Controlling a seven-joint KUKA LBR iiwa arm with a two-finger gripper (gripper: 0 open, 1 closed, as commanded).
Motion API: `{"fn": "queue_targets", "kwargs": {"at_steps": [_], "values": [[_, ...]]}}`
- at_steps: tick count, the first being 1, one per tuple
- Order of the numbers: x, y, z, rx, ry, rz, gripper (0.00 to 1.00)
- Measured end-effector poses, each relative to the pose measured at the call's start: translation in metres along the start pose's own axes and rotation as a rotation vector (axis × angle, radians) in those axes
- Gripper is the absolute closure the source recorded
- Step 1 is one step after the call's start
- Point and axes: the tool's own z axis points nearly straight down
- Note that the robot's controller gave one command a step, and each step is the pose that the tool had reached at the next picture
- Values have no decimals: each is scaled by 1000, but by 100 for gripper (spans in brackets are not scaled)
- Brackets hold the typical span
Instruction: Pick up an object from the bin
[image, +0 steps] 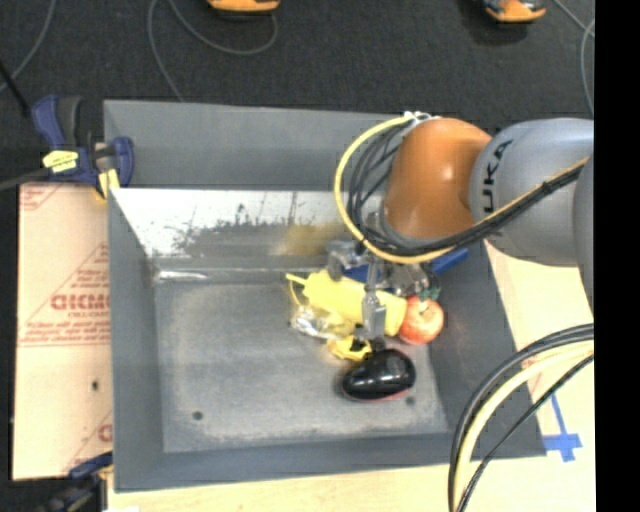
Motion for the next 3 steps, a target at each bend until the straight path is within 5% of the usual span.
{"fn": "queue_targets", "kwargs": {"at_steps": [1, 2, 3], "values": [[-1, 2, 16, 1, 3, -40, 0], [11, 5, 41, 1, -8, -285, 100], [11, 5, 41, 1, -8, -284, 100]]}}
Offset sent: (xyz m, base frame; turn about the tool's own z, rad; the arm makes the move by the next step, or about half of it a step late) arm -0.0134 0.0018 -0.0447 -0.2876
